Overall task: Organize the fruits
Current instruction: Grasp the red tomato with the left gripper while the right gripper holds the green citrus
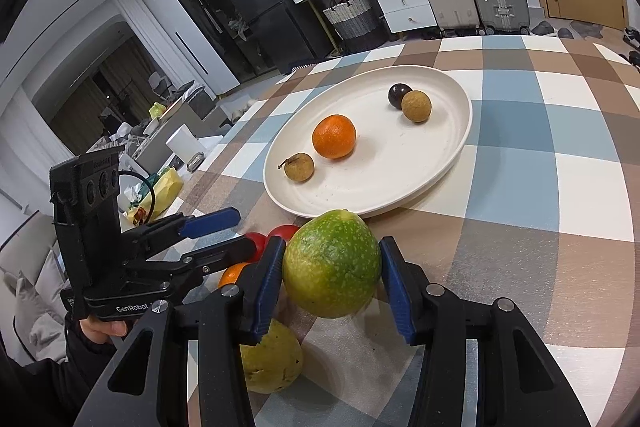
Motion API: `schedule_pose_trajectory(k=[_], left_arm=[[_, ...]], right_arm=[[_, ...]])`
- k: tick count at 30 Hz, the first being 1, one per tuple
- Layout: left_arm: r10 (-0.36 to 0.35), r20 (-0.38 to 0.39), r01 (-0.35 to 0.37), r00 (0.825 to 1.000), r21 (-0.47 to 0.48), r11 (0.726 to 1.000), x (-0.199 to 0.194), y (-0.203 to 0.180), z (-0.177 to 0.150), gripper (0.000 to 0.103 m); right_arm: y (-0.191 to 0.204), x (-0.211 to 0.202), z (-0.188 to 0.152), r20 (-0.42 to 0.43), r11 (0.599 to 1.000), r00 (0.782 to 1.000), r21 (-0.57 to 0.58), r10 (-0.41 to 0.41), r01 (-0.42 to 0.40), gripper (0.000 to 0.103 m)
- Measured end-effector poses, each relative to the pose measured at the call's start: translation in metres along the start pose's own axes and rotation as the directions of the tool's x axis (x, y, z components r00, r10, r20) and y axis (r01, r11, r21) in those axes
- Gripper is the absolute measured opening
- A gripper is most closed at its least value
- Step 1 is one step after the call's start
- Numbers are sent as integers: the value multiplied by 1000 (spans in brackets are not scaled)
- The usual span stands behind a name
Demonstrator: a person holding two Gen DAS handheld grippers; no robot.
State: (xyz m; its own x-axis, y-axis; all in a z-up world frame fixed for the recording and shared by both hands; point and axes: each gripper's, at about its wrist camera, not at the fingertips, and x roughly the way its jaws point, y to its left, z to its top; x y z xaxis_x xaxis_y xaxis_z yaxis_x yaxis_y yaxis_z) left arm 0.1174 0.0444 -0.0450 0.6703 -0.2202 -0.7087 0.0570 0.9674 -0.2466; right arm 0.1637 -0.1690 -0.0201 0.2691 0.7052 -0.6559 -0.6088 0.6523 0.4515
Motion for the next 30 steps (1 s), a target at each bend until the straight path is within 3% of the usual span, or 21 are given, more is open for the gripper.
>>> schedule_pose_trajectory(k=[4,10,15,18,20,22,26,28,30], left_arm=[[-51,-7,51,999,7,999,-1,-4,0,24],[-18,12,18,1000,12,1000,-6,-5,0,24],[46,47,-43,998,-59,997,-15,16,6,24],[18,38,-15,999,-88,996,-16,24,6,24],[16,32,-13,999,-73,997,-16,22,6,33],[16,16,-15,1000,-53,998,-13,17,5,62],[42,15,-42,999,0,999,-8,5,3,63],[60,-6,-60,998,6,998,-2,3,1,54],[57,-12,-57,998,0,998,1,4,1,53]], right_arm=[[0,-1,0,2,1000,1000,1,1,-1,49],[-3,-1,1,3,1000,1000,9,-3,3,49],[-3,-1,1,4,1000,1000,10,-4,4,49],[-3,-1,1,2,1000,1000,9,-4,4,49],[-3,-1,1,2,1000,1000,9,-4,4,49],[-3,-1,1,2,1000,1000,9,-4,4,49],[-3,-2,1,4,1000,1000,10,-3,3,49],[-4,-2,1,5,1000,1000,10,-3,3,49],[-4,-3,1,7,1000,1000,10,-3,3,49]])
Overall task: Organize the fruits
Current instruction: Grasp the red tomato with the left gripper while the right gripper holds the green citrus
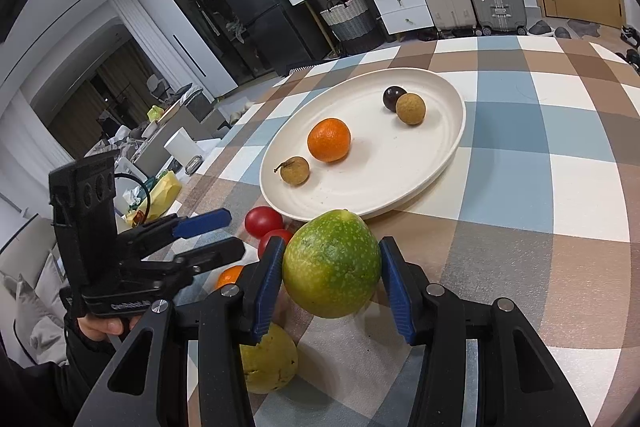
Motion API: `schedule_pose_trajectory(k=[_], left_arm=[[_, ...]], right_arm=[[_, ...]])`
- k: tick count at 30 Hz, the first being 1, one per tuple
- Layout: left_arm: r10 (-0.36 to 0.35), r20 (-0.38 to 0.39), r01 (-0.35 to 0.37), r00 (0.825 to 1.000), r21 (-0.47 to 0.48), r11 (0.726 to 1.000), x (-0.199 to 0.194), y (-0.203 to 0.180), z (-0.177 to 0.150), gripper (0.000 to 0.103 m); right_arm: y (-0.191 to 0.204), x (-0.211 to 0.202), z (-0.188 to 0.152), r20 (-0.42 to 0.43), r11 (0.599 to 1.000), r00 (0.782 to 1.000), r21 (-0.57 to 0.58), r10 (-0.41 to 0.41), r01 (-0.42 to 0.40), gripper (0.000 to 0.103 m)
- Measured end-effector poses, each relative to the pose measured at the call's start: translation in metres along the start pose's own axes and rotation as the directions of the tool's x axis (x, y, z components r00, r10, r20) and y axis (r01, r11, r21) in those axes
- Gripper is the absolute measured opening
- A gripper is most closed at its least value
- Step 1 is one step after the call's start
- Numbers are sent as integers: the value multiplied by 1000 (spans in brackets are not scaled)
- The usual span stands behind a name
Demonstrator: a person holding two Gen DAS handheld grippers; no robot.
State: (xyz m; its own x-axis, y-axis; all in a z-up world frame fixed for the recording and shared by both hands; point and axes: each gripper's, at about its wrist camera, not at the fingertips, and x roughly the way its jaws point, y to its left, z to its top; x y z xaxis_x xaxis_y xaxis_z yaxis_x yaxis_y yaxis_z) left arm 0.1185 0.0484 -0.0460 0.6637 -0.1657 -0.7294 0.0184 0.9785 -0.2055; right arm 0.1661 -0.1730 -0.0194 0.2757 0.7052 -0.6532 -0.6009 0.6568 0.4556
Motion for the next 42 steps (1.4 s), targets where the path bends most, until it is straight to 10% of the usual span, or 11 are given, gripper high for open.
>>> schedule_pose_trajectory(k=[26,42], left_arm=[[9,-10,-8,1000,36,999,16,-10,11,28],[-25,155,18,988,50,999,-24,-23,25,28]], right_arm=[[-5,-8,3,20,1000,1000,9,-18,17,49],[-14,-21,10,115,999,993,37,-35,31,49]])
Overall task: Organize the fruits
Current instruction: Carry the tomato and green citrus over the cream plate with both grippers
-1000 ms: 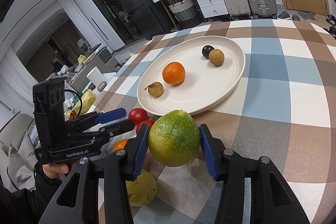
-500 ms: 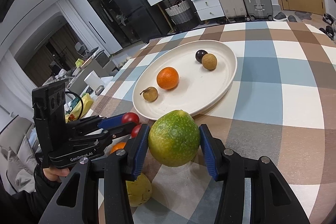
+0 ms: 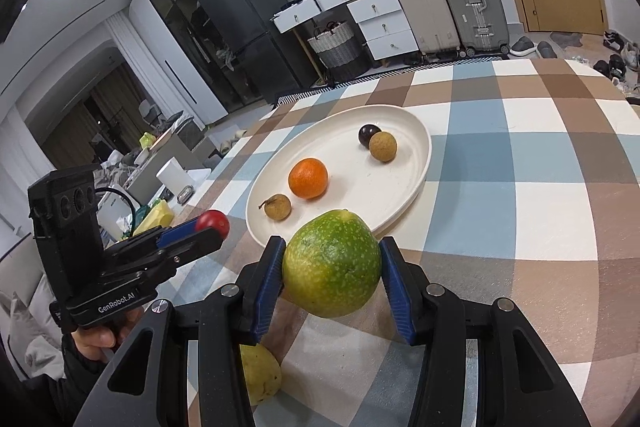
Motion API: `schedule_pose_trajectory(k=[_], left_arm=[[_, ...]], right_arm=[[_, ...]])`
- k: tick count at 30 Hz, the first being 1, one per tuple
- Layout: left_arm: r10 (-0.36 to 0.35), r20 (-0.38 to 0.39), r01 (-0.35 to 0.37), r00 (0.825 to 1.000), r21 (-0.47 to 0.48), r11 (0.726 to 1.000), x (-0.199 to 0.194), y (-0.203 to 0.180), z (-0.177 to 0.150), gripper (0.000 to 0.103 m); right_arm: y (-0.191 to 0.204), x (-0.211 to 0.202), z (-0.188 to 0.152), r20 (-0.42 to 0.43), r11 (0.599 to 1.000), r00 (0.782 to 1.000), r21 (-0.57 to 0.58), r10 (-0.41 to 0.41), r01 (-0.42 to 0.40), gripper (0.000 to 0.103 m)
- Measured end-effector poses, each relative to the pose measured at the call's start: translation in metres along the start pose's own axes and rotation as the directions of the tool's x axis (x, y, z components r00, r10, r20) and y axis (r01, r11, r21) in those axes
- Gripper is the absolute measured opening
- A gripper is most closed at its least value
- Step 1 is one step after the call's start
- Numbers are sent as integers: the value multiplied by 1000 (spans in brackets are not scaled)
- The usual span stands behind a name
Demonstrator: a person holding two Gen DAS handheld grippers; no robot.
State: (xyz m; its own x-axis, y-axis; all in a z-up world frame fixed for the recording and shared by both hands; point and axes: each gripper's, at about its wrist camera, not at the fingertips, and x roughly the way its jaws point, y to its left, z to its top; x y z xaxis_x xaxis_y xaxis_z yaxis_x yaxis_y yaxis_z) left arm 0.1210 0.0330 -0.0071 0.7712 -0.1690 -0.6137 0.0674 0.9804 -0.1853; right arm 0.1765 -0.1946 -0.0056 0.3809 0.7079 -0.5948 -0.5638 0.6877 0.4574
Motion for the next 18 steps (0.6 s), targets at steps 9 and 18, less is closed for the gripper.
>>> schedule_pose_trajectory(k=[9,18], left_arm=[[5,-27,-4,1000,40,999,19,-19,11,28],[18,-65,-15,998,45,999,43,-18,18,28]], right_arm=[[-1,8,14,7,999,999,6,-43,43,49],[4,23,36,-5,998,998,1,-55,55,49]])
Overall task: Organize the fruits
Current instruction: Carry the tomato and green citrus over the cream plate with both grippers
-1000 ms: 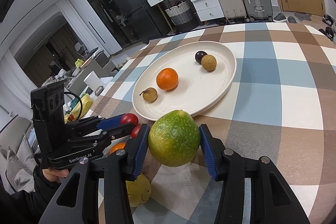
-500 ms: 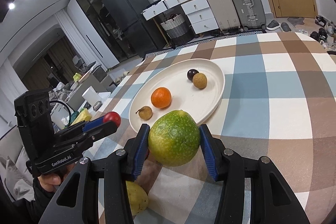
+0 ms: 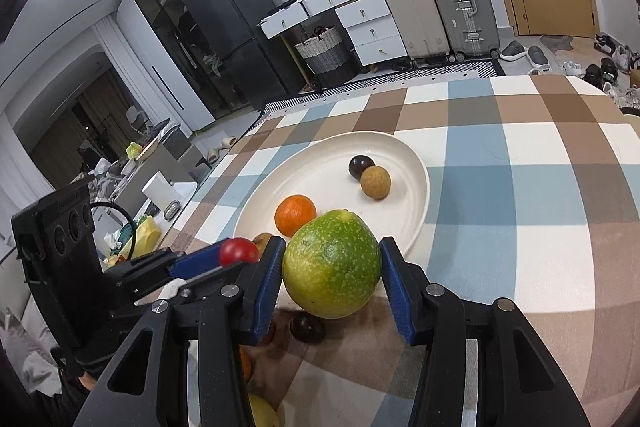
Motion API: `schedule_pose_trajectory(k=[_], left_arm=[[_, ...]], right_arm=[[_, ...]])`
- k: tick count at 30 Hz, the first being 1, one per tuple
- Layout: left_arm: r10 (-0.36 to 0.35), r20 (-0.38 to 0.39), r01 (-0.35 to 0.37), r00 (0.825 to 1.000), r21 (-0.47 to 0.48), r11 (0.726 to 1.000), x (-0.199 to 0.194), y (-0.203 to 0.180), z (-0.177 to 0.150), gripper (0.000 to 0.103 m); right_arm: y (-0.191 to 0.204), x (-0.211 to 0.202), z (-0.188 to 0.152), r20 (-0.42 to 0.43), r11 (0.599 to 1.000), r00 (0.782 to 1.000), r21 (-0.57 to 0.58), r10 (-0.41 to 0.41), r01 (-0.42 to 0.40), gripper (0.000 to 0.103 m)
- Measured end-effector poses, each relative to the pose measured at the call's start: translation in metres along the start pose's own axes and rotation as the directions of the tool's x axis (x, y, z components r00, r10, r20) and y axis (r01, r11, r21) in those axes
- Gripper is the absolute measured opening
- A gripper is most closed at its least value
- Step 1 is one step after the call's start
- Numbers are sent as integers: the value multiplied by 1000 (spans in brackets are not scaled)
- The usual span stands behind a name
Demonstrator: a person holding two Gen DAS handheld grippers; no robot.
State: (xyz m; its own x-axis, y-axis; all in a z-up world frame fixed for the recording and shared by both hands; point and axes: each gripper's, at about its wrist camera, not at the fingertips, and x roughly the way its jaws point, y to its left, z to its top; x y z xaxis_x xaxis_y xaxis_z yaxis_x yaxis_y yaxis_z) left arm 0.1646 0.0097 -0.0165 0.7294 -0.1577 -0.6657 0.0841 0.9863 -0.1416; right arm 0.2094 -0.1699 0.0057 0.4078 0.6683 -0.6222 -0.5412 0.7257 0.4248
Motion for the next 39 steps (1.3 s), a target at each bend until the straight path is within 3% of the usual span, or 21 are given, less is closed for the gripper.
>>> schedule_pose_trajectory(k=[17,28,39], left_arm=[[30,-85,-26,996,43,999,44,1,3,28],[55,-78,-58,995,-35,998,45,22,6,28],[66,-54,-70,996,-91,993,43,35,8,28]], right_arm=[[-13,35,10,-69,1000,998,28,3,-1,49],[2,42,4,-59,994,995,-79,-83,79,49],[1,30,7,19,995,997,-76,-69,70,49]])
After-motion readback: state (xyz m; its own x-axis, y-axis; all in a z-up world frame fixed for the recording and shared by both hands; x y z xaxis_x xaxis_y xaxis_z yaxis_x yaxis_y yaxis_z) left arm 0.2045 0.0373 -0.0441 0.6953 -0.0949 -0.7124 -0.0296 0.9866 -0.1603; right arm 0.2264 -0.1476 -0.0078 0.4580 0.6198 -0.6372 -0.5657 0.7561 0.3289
